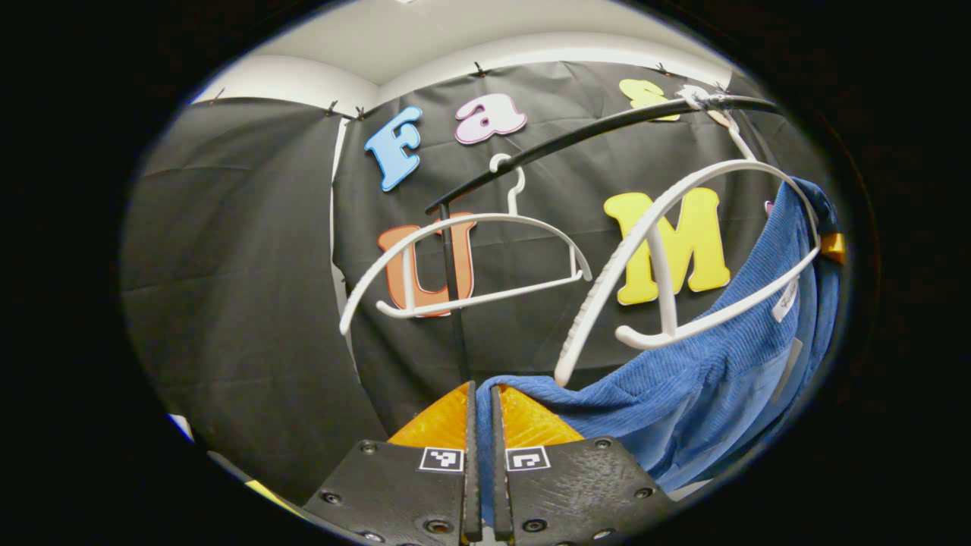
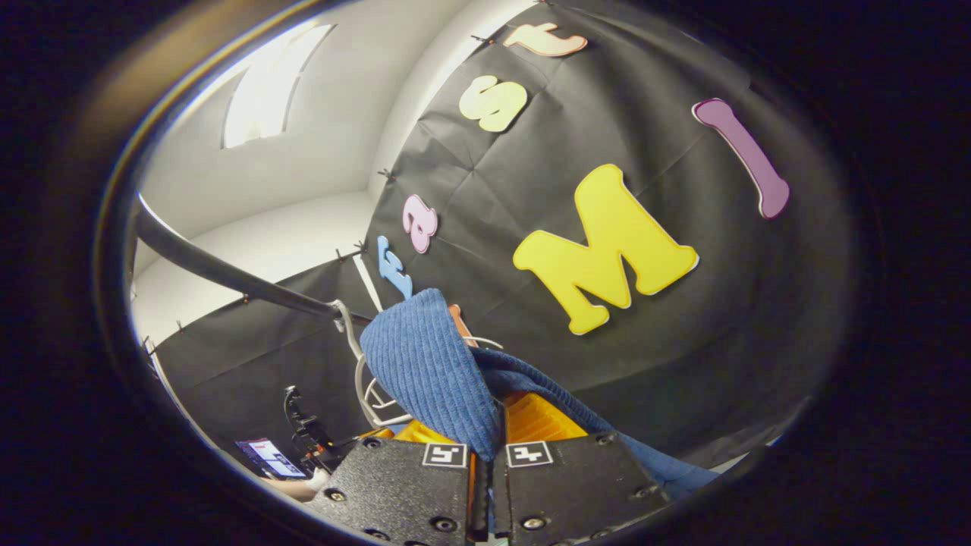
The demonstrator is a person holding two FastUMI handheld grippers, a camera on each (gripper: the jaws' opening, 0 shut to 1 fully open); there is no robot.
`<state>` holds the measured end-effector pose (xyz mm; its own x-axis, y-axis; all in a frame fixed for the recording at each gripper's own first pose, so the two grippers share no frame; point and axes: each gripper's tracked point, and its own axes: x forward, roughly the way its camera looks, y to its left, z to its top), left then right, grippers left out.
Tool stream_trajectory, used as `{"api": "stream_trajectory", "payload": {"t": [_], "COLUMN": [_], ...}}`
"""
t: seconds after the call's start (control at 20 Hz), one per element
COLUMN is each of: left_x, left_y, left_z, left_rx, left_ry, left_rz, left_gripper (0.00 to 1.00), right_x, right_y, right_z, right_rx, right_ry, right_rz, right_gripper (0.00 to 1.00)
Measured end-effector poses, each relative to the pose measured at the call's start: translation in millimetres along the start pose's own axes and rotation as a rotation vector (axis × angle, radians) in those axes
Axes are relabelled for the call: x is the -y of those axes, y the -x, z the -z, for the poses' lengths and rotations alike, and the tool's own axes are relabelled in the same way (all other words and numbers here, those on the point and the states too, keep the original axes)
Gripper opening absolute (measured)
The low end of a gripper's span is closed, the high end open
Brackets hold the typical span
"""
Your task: Grasp the clothes on the hanger with both hands and then place them into the laundry hamper below.
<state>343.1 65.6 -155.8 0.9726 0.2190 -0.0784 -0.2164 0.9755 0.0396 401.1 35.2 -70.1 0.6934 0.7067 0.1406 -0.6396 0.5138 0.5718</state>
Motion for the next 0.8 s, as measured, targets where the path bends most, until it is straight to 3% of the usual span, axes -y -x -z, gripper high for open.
{"api": "stream_trajectory", "payload": {"t": [0.1,0.2,0.4,0.55,0.6,0.7,0.8], "left_x": [-4,4,23,20,19,14,5], "left_y": [3,-6,-15,-22,-25,-26,-24], "left_z": [-7,-8,-2,2,3,-2,-6], "left_rx": [0.006,0.003,-0.014,-0.043,-0.063,-0.056,-0.045], "left_ry": [0.032,0.097,0.115,0.133,0.152,0.168,0.167], "left_rz": [0.015,0.058,0.18,0.203,0.219,0.227,0.213], "left_gripper": [0.06,0.0,0.0,0.0,0.05,0.0,0.05], "right_x": [-2,-6,-5,-6,-7,-12,-3], "right_y": [-2,-1,4,3,2,0,-1], "right_z": [-5,-5,-4,-7,-8,-9,-14], "right_rx": [-0.003,-0.012,-0.004,0.034,0.036,0.036,0.04], "right_ry": [-0.007,-0.008,-0.017,-0.077,-0.091,-0.128,-0.132], "right_rz": [-0.003,-0.015,-0.025,-0.049,-0.066,-0.103,-0.082], "right_gripper": [0.06,0.06,0.06,0.05,0.06,0.06,0.06]}}
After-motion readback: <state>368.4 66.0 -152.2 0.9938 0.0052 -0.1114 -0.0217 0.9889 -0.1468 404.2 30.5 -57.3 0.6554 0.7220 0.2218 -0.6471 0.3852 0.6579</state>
